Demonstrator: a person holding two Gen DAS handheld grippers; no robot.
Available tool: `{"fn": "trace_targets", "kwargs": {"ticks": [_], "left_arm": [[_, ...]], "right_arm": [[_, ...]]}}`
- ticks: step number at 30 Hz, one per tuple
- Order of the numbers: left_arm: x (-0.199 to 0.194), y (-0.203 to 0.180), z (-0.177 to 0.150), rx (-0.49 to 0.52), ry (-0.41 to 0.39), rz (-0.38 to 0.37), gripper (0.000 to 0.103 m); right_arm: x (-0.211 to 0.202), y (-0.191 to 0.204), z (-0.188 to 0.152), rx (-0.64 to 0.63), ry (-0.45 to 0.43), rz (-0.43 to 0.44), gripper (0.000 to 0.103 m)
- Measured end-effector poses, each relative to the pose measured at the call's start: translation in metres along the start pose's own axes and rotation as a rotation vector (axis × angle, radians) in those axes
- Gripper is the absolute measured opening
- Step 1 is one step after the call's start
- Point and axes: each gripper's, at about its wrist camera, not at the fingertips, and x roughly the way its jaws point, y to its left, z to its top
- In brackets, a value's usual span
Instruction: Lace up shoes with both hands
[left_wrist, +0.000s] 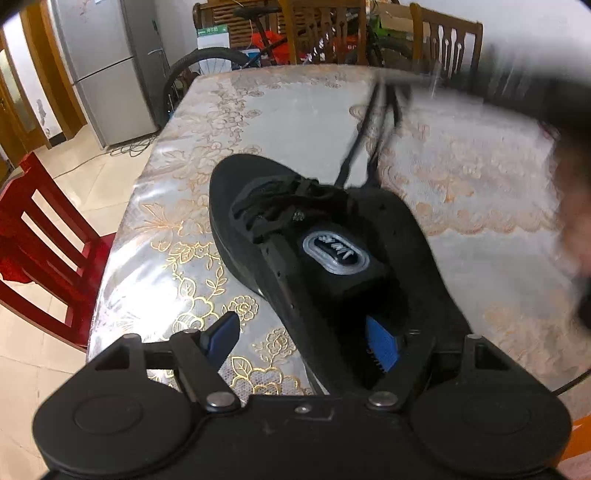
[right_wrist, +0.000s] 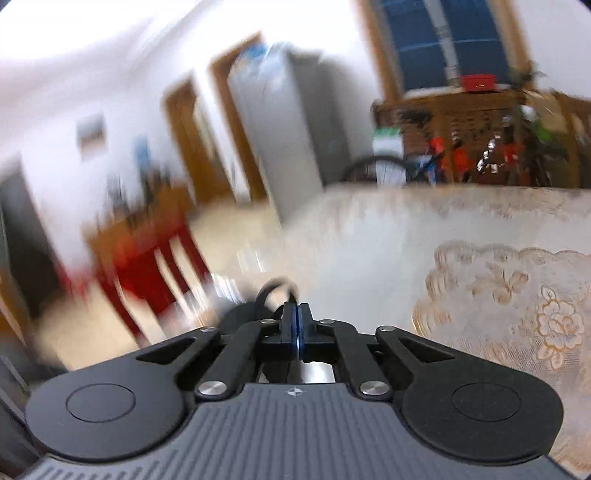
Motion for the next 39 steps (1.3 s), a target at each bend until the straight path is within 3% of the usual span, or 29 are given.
{"fn": "trace_targets", "kwargs": {"ticks": [5, 8, 11, 13, 14, 15, 16, 18, 19, 22, 25, 26, 29, 31, 34, 35, 37, 39], "left_arm": [[0.001, 0.002, -0.002, 0.009, -0.001, -0.001, 0.072], [0.001, 0.003, -0.004, 0.014, -0.004, 0.000, 0.072], [0.000, 0.005, -0.005, 0.017, -0.009, -0.003, 0.072], [-0.003, 0.005, -0.005, 0.026, -0.016, -0.002, 0.072], [-0.003, 0.005, -0.005, 0.031, -0.019, -0.003, 0.072], [-0.004, 0.005, -0.006, 0.036, -0.022, -0.004, 0.072], [-0.005, 0.005, -0.006, 0.039, -0.023, -0.004, 0.072], [-0.005, 0.005, -0.007, 0.044, -0.022, -0.003, 0.072], [-0.005, 0.006, -0.008, 0.045, -0.019, -0.004, 0.072], [-0.005, 0.008, -0.010, 0.034, -0.011, -0.010, 0.072], [-0.006, 0.008, -0.010, 0.033, -0.008, -0.009, 0.072], [-0.006, 0.007, -0.009, 0.038, -0.009, -0.006, 0.072], [-0.007, 0.005, -0.009, 0.054, -0.010, 0.003, 0.072], [-0.007, 0.004, -0.009, 0.056, -0.009, 0.005, 0.072], [-0.006, 0.005, -0.009, 0.051, -0.001, 0.004, 0.073], [-0.006, 0.005, -0.009, 0.052, 0.000, 0.004, 0.073], [-0.005, 0.004, -0.008, 0.056, 0.002, 0.002, 0.073], [-0.005, 0.004, -0.008, 0.058, 0.002, 0.000, 0.073]], "right_arm": [[-0.040, -0.005, 0.056, 0.278, -0.183, 0.183, 0.000], [-0.056, -0.007, 0.077, 0.333, -0.246, 0.229, 0.000], [-0.063, -0.010, 0.090, 0.361, -0.254, 0.259, 0.000], [-0.059, -0.005, 0.091, 0.281, -0.193, 0.244, 0.006], [-0.054, 0.001, 0.088, 0.196, -0.118, 0.221, 0.019], [-0.049, 0.008, 0.082, 0.105, -0.039, 0.204, 0.026], [-0.043, 0.014, 0.071, -0.001, 0.050, 0.198, 0.043], [-0.033, 0.026, 0.045, -0.207, 0.205, 0.182, 0.044], [-0.028, 0.031, 0.030, -0.293, 0.261, 0.174, 0.037], [-0.014, 0.038, -0.004, -0.495, 0.344, 0.160, 0.027], [-0.002, 0.042, -0.017, -0.647, 0.379, 0.170, 0.027], [0.004, 0.041, -0.018, -0.683, 0.427, 0.191, 0.028], [0.017, 0.032, -0.025, -0.693, 0.532, 0.201, 0.035], [0.022, 0.027, -0.030, -0.642, 0.543, 0.194, 0.041], [0.034, 0.024, -0.039, -0.569, 0.528, 0.140, 0.039], [0.035, 0.023, -0.042, -0.559, 0.508, 0.121, 0.029], [0.038, 0.021, -0.049, -0.541, 0.467, 0.074, 0.026], [0.042, 0.019, -0.058, -0.528, 0.422, -0.007, 0.003]]}}
